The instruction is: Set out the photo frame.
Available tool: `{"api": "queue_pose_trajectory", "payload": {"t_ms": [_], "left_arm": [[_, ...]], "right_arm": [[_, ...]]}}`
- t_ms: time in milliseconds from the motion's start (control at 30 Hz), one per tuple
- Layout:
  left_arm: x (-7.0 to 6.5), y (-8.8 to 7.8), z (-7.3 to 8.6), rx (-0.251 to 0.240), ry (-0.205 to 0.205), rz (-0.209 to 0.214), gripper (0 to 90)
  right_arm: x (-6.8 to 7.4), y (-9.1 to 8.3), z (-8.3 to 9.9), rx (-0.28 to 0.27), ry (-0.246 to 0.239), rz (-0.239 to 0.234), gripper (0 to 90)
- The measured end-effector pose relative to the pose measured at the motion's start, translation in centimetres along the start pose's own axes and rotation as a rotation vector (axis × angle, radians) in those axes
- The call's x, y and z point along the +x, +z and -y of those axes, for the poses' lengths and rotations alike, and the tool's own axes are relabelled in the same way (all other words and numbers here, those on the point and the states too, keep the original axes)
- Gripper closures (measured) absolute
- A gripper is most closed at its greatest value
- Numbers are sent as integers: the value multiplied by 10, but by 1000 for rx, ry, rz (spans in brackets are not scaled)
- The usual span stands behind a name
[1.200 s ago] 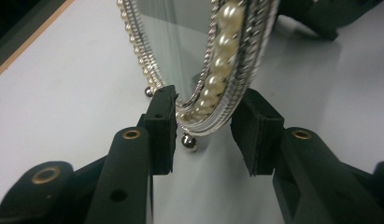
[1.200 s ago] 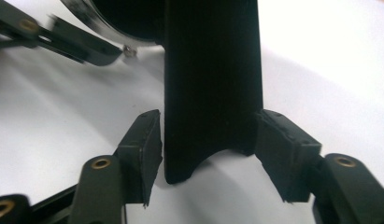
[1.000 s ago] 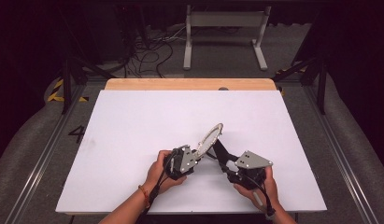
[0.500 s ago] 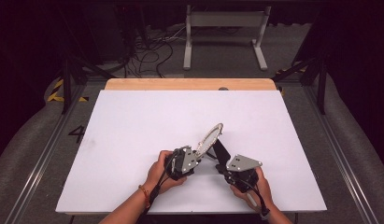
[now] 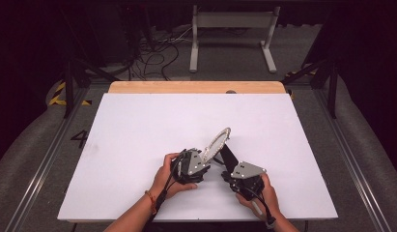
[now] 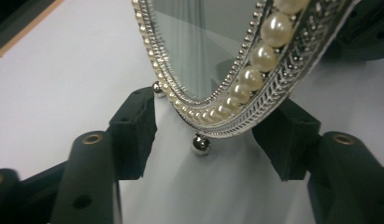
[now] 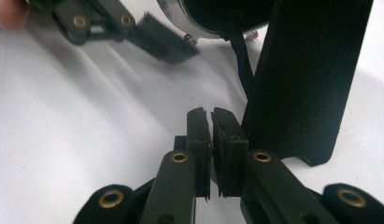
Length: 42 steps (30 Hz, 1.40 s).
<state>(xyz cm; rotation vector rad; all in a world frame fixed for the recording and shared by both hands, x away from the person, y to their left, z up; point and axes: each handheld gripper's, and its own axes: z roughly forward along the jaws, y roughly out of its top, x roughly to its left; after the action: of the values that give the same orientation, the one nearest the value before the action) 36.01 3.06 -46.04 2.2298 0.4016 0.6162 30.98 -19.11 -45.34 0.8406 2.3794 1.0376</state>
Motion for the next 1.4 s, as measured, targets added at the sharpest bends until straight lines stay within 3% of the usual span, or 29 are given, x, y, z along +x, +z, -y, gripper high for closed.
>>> {"api": "queue_pose_trajectory", "payload": {"t_ms": [133,200,233,400,633,700,933,1067,1133,1233,1400], "left_arm": [[-3,-2,-1,-2,25,-10,618],[-4,-2,-1,-2,32,7,668],[-4,-2,-1,-1,49,-5,688],[-6,-3,-3,14,93,-28,715],[-7,-6,-2,20,106,-37,734],[-6,-9,-1,22,91,-29,741],[-11,-9,0,12,103,-63,753],[-15,-7,0,7,135,-118,716],[-16,-5,1,2,170,-119,757],[-13,-6,1,5,165,-119,775],[-15,-8,1,23,180,-122,779]], "right_arm": [[0,-1,1,1,9,0,856],[-1,-1,1,0,16,1,863],[-1,-1,1,2,18,4,874],[-3,-1,1,-3,27,1,894],[-5,0,1,4,39,0,900],[-5,0,0,4,37,2,900],[0,1,-3,-6,32,7,868],[4,5,-6,-39,28,-1,867],[7,10,-6,-43,36,7,867],[9,17,-4,-17,45,44,898],[10,16,-3,-10,44,55,900]]}}
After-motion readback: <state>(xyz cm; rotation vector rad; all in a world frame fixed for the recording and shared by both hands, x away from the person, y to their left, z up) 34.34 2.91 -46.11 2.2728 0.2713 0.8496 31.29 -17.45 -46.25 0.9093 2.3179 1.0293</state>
